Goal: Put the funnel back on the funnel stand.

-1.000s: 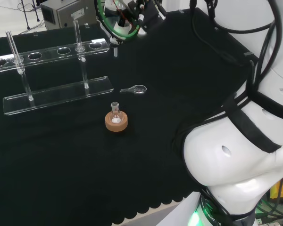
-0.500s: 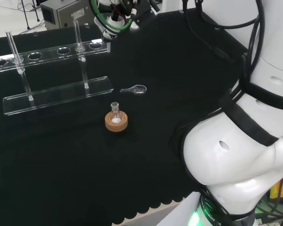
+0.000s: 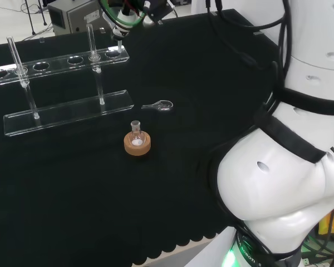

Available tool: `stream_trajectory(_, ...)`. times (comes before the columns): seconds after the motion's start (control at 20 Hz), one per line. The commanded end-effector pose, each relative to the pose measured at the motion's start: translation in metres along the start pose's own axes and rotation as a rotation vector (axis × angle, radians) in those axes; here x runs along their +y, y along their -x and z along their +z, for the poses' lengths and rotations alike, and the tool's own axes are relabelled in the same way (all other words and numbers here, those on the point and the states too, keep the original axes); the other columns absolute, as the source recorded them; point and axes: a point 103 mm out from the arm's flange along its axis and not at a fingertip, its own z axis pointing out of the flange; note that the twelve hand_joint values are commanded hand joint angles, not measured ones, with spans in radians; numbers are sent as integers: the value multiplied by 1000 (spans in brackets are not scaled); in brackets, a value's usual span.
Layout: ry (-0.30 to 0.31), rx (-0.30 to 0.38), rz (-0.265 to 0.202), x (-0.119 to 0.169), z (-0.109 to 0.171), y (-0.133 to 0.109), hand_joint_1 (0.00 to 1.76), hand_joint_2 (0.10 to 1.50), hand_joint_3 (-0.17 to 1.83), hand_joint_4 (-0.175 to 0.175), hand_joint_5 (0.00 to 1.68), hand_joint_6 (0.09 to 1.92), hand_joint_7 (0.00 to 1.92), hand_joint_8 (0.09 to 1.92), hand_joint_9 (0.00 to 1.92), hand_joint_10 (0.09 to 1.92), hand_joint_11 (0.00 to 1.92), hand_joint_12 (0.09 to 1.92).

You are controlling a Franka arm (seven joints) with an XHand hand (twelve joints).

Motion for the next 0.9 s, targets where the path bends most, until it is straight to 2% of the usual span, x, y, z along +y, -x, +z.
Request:
stream_trajectory(0.05,-22,-14,-6,31,2,4,787,767,599,0,692,656,686,575,1096,247,812,1115)
stream_trajectory(0.4,-34,-17,-9,48,9,7,788,767,599,-1,691,659,685,577,1096,247,812,1114)
stream_trajectory(0.5,-35,-32,-5,49,7,1,788,767,599,-1,691,660,685,577,1096,247,812,1114)
stream_trajectory(0.9,-43,-11,-21,63,21,6,789,767,599,-1,692,663,684,579,1096,247,813,1114)
